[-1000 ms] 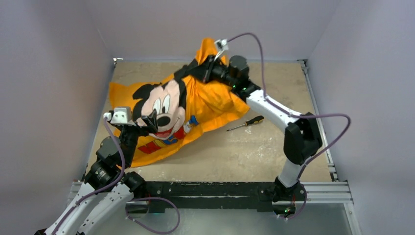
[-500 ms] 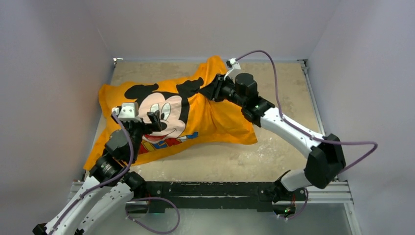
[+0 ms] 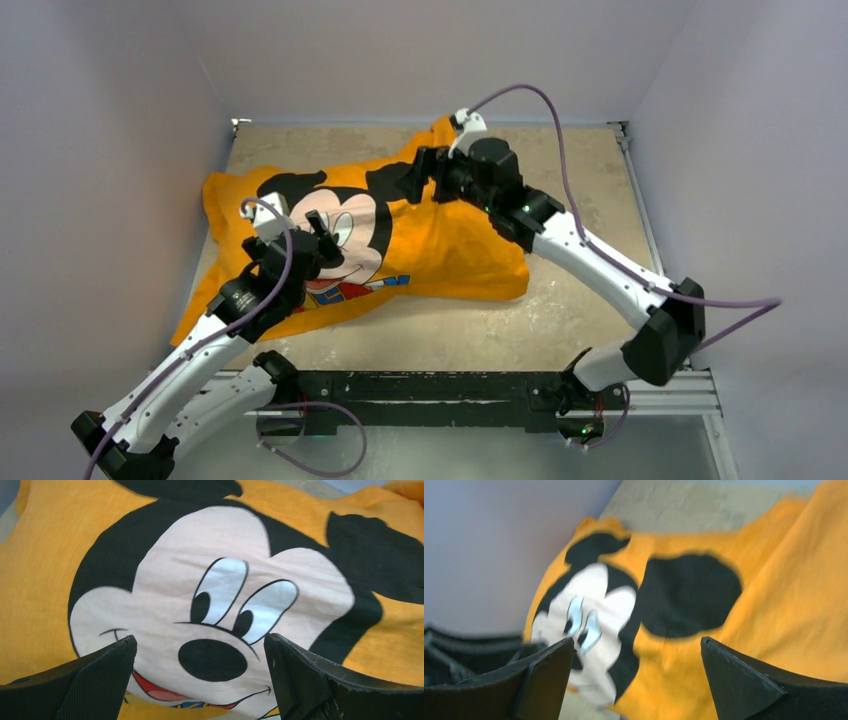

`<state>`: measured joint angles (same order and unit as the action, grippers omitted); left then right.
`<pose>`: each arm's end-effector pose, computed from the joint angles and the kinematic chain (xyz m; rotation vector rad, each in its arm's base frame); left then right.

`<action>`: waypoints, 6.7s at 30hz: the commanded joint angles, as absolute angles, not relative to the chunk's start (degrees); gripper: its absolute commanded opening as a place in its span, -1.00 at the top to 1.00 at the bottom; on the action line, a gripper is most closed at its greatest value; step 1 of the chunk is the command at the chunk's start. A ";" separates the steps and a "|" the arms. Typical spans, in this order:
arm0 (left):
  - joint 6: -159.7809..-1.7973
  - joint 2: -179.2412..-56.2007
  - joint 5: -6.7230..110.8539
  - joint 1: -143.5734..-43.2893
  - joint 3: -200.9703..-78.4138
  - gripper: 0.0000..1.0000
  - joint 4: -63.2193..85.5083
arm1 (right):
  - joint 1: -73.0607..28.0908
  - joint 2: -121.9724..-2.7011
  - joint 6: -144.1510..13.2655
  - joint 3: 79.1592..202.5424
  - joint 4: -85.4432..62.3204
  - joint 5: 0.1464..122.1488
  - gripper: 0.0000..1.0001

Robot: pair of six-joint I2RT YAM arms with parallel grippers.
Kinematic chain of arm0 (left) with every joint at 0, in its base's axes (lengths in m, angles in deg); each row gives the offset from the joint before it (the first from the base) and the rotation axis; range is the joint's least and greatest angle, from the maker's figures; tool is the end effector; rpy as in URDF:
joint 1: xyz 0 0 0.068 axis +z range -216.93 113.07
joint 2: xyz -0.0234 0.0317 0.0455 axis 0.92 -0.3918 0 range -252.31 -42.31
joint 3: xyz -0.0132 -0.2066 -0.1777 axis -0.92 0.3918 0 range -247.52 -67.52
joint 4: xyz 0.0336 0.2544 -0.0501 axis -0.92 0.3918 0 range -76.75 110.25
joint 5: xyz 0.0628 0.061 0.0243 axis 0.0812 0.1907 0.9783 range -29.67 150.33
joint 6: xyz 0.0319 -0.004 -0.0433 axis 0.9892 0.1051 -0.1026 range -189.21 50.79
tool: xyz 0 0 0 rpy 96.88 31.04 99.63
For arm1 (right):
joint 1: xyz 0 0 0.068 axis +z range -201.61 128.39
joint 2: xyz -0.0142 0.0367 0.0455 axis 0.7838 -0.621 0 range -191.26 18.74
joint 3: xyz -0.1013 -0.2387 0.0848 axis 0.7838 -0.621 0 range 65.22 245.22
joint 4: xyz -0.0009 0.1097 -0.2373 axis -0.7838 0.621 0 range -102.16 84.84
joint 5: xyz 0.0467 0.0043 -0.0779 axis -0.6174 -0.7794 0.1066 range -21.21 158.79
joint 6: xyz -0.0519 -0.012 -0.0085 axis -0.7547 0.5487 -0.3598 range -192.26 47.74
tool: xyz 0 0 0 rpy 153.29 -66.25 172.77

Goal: Remove the pillowcase from the pillow

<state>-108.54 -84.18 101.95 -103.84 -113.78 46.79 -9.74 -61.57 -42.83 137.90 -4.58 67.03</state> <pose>0.1349 -0.0717 0.3193 -0.4639 1.8894 -0.1206 0.2465 0.2224 0.3719 -0.2321 1.9186 0.8852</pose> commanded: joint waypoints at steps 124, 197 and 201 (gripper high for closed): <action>-91.51 -77.02 88.24 -92.95 -112.91 -0.88 35.85 | -15.13 -93.36 -59.87 182.40 -14.60 63.16 1.00; -109.31 -101.64 83.02 -90.31 -117.86 -0.99 32.24 | -6.13 -95.12 -50.43 155.22 -17.43 80.50 -0.89; -99.50 -96.93 82.38 -90.31 -119.91 -0.99 32.92 | -6.04 -87.72 -47.19 151.91 -14.49 80.14 -0.94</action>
